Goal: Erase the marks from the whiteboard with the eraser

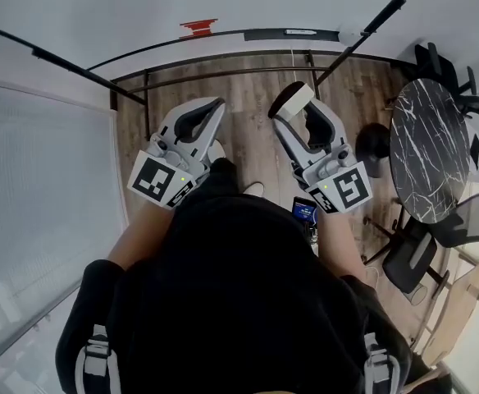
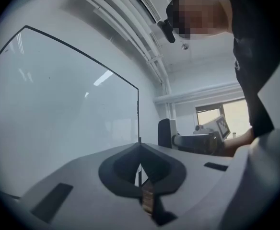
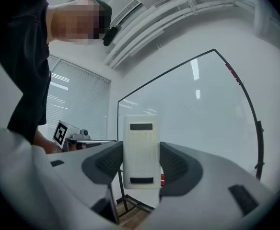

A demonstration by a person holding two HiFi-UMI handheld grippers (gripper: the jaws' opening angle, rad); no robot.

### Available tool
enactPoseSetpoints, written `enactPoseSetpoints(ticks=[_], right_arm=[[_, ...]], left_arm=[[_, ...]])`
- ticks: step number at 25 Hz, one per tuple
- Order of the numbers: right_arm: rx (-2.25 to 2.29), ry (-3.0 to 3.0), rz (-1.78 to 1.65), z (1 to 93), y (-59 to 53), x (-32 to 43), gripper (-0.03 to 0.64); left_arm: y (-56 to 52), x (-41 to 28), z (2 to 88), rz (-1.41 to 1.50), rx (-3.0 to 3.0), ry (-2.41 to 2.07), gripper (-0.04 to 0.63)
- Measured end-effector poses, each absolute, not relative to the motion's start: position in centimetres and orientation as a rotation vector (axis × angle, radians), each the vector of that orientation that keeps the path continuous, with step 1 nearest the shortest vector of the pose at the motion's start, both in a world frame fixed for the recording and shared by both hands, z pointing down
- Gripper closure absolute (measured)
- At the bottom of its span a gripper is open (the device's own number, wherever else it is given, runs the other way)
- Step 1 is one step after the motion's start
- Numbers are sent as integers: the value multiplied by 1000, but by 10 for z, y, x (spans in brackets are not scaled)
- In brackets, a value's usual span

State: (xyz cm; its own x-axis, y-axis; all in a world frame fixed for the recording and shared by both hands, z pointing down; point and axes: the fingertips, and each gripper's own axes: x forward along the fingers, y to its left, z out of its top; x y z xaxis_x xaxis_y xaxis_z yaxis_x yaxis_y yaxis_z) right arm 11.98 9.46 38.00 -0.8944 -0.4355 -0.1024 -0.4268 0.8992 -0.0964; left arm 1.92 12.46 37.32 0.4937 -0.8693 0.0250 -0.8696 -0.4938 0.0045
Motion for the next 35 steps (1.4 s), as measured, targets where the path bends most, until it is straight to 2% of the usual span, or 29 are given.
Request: enactPoseSetpoints(ticks=[7,19,35], right_arm=[[-717,2947,-54,373,84,124,377],[-797,2962,-35,371,32,94,379],[-1062,2917,43,340,-75,-3,379]], left_arm=[[110,20,364,17,2708,-1570,591],[44,-17,361,-15,2724,-1516,591],[-65,-102,336,-53,2841,-1333,591]])
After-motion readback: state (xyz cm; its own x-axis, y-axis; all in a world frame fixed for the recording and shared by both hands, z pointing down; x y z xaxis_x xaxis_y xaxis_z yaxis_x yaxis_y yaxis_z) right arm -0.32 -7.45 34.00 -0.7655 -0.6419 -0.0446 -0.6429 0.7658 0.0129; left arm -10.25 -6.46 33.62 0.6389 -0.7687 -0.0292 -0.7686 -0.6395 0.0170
